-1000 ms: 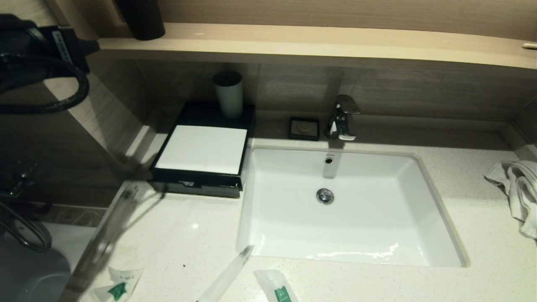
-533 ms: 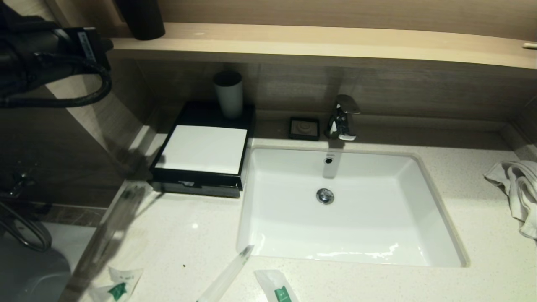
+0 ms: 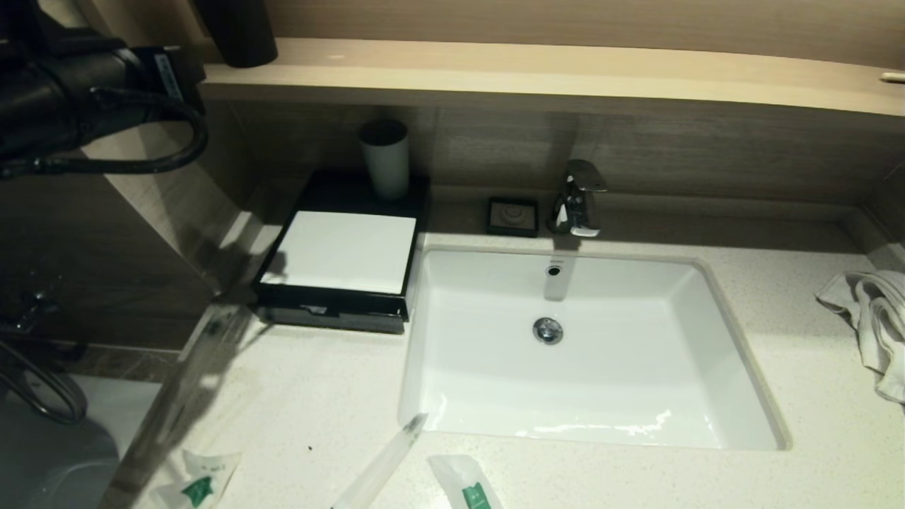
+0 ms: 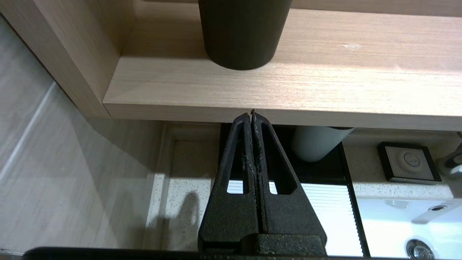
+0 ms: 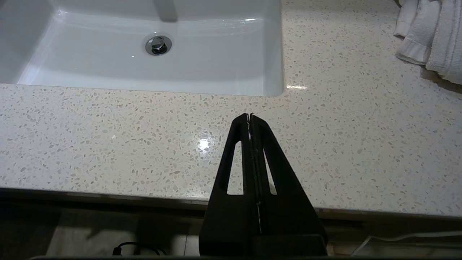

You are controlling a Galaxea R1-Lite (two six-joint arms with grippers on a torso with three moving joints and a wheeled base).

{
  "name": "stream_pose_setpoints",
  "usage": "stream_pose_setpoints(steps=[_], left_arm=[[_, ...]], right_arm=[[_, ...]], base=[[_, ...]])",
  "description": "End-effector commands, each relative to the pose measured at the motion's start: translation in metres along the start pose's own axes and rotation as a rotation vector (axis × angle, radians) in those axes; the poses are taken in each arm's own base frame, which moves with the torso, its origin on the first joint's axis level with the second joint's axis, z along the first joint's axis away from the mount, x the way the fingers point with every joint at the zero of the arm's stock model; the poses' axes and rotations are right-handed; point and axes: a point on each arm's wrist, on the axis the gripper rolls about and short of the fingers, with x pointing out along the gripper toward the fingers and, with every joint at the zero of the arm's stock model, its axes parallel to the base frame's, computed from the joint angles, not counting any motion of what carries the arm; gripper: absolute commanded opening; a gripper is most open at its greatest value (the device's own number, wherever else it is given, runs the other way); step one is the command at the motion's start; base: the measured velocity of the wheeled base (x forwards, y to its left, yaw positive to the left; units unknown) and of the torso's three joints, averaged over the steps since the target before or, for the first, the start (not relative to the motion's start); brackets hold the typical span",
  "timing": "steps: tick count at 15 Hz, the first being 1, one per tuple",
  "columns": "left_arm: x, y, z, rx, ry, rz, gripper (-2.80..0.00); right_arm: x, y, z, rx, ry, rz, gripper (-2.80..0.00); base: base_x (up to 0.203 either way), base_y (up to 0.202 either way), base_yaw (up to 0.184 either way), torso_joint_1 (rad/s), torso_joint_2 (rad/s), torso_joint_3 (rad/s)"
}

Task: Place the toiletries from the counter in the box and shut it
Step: Pick up the cup

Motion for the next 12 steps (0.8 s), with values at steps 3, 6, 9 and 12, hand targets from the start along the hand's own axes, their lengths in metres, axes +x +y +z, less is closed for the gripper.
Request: stream_pose_setpoints(steps=[3,6,9,12], left_arm=[[-0.003,0.000,0.005,0.001,-0.019,0.011,-2.80],[0.003,-0.001,0.000,0.003,-0.002,0.011,-2.80],[0.014,-0.002,-0.002,0.003,0.004,0.016,-2.80],[0.018,-0.001,0.002,0.001,-0.013,0.030,-2.80]], right_arm=[[0.000,0.000,0.000,-0.001,0.000,0.001,-2.80],[0.000,0.000,0.000,-0.001,0.000,0.000,-2.80],[0.000,0.000,0.000,-0.001,0.000,0.000,-2.80],[0.000,0.000,0.000,-0.001,0.000,0.001,-2.80]], base=[[0.000,0.000,0.000,0.000,0.00,0.000],[0.000,0.000,0.000,0.000,0.00,0.000],[0.000,0.000,0.000,0.000,0.00,0.000],[0.000,0.000,0.000,0.000,0.00,0.000]])
